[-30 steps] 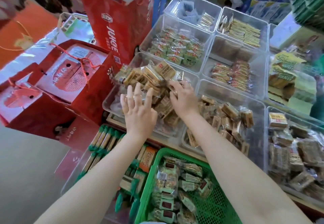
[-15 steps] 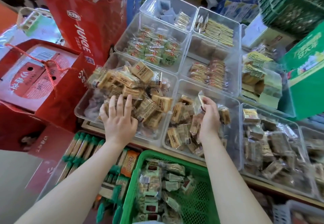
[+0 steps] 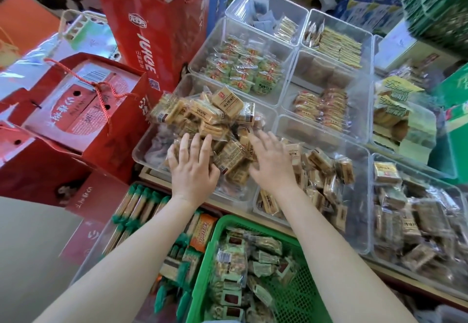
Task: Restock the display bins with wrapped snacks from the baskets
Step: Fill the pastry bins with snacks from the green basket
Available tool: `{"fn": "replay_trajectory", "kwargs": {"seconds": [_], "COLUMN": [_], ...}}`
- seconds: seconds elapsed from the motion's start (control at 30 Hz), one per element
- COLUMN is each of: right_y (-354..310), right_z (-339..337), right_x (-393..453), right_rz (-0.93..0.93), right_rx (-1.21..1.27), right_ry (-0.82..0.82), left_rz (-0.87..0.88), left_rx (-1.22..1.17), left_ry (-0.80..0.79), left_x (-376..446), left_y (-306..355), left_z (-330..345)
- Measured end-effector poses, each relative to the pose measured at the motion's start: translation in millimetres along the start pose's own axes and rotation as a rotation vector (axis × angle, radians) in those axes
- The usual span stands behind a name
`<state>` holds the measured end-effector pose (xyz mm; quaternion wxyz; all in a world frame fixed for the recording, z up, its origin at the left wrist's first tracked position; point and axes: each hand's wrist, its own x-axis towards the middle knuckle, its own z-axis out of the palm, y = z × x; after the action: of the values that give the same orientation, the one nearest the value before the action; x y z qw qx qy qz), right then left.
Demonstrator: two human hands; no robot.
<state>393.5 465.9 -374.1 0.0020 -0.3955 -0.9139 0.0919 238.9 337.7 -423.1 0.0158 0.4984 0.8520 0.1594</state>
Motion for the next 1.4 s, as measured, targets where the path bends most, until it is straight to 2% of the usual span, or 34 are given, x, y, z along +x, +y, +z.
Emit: {"fn": "replay_trajectory", "kwargs": {"seconds": [0.03,0.13,0.2,0.27,0.33,0.43,0.47,0.5,0.53,0.57,0.6,0.7,0.77,0.93,1.03,1.1,1.17,1.23,1.3,1.37,1.4], "right_y": [-4.3,-10.9,-12.7,-12.3,-14.0,-11.0,-5.3,-0.5,3.8,6.5,11.0,27.5,42.9,70.1,82.6,75.8,46.7,5.5,-31.1,-47.8,-49.0], "right_z": [2.5,2.3,-3.3,-16.3,-34.7,-47.3,-44.2,-40.9,-36.0,-33.6,-29.4,-13.7,4.8,17.7,7.0,0.8,1.5,9.2,22.6,38.8,44.2], "right_x": [1.3,8.7,9.6,-1.3,-17.5,-36.8,-41.7,-46.2,-49.6,-53.2,-55.8,-65.0,-71.5,-57.1,-37.4,-27.1,-17.6,-10.8,-9.6,-7.9,-5.6], "right_rz": [-0.007,0.017,0.071,0.197,0.407,0.644,0.692,0.731,0.762,0.784,0.794,0.764,0.718,0.730,0.852,0.858,0.595,0.211,-0.035,-0.069,-0.050], "right_rx": [-0.074,-0.155,-0.077,0.122,0.598,1.615,1.830,1.943,1.955,1.846,1.625,0.713,0.360,0.128,-0.019,-0.055,-0.014,0.100,0.127,0.006,-0.045], "right_ry": [-0.057,-0.012,0.050,0.169,0.190,0.096,0.109,0.136,0.176,0.213,0.250,0.370,0.353,0.274,0.203,0.236,0.378,0.394,0.205,-0.029,-0.084], "left_rz": [0.012,0.023,-0.029,-0.088,-0.136,-0.163,-0.167,-0.174,-0.183,-0.196,-0.215,-0.345,-0.421,-0.427,-0.433,-0.422,-0.420,-0.420,-0.423,-0.428,-0.431], "left_rx": [-0.019,-0.129,-0.193,-0.192,-0.172,-0.150,-0.149,-0.155,-0.168,-0.193,-0.234,-0.412,-0.422,-0.312,-0.310,-0.296,-0.284,-0.290,-0.288,-0.283,-0.281], "left_ry": [0.010,0.058,0.088,0.103,0.078,-0.004,-0.011,-0.010,-0.006,0.000,0.007,0.051,0.060,0.005,0.002,-0.001,-0.012,-0.017,-0.018,-0.023,-0.025], "left_x": [1.5,8.3,13.5,16.8,19.2,22.9,24.0,25.1,26.3,27.3,28.5,33.4,34.4,34.6,35.7,35.1,35.2,35.3,35.9,36.0,35.9], "left_y": [-0.5,-9.1,-19.8,-29.4,-34.5,-36.6,-36.5,-36.0,-35.6,-35.1,-34.7,-33.8,-32.1,-27.4,-26.2,-24.5,-24.8,-24.8,-24.4,-24.7,-25.2], "left_z": [-3.1,-15.0,-20.1,-20.0,-16.8,-10.6,-9.7,-9.7,-10.5,-11.8,-13.5,-17.3,-17.3,-16.8,-17.4,-17.0,-17.2,-17.4,-17.1,-17.3,-17.2]}}
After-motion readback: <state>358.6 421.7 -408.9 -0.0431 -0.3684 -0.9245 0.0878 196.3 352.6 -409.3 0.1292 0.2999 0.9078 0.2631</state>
